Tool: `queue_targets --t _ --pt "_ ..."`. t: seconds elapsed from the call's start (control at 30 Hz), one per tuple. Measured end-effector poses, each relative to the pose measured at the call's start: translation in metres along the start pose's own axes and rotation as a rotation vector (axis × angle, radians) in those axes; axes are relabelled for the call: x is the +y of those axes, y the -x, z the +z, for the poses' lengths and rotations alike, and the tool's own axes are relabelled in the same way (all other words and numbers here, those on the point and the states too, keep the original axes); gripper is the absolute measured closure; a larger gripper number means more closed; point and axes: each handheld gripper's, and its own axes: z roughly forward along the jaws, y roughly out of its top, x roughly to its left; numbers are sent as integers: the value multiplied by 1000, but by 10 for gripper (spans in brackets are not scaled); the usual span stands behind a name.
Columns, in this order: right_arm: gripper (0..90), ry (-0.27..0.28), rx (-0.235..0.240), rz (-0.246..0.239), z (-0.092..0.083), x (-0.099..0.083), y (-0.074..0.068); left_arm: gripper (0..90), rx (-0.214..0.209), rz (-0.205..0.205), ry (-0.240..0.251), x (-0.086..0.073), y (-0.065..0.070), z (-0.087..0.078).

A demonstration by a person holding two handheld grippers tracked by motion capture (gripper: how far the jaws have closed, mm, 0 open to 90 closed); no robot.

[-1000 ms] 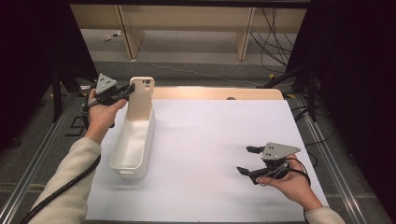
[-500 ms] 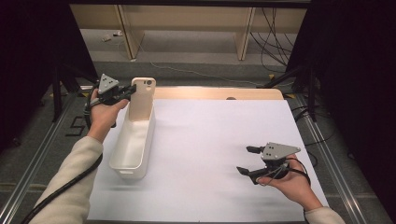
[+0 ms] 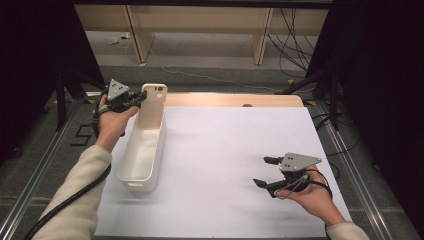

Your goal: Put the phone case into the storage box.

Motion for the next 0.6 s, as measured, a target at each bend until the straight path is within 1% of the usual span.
queue_targets --t 0.33,0.6 --pt "218 0 2 -1 0 0 0 815 6 1 -7 -3 -2 3" --pt "218 0 1 2 0 0 0 814 13 -9 -15 -7 -5 5"
